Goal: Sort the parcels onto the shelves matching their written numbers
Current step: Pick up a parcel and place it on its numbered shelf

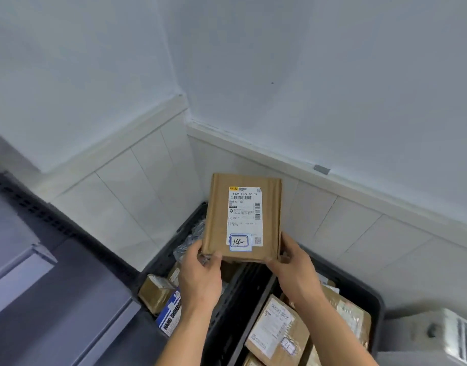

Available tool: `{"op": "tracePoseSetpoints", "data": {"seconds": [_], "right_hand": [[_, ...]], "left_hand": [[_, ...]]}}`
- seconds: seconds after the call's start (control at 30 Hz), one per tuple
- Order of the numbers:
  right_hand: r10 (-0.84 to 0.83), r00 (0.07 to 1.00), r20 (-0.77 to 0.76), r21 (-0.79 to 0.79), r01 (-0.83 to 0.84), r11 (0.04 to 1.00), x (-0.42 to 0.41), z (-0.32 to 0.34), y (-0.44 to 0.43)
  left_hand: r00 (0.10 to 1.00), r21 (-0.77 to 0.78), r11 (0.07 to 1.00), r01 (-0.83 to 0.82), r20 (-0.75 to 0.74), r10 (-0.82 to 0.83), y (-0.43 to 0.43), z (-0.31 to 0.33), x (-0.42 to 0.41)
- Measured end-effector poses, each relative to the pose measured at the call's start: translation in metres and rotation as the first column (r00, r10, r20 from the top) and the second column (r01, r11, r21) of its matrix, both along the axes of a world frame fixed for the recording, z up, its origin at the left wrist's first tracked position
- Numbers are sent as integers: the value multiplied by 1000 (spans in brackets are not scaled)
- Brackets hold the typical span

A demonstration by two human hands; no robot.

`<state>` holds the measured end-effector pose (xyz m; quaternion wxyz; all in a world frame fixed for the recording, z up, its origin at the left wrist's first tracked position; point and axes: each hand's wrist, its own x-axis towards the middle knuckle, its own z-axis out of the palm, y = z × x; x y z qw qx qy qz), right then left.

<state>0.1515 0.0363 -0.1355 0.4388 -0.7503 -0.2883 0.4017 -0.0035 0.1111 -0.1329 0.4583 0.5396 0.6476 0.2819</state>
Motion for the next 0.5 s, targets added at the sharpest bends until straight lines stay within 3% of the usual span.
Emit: {"op": "tracePoseSetpoints", "data": {"seconds": [0.5], "right_hand": [[-72, 996, 59, 231, 56, 971, -35, 113, -101]], "left_hand": [[978, 184, 983, 3, 206, -42, -105, 102, -39]]}}
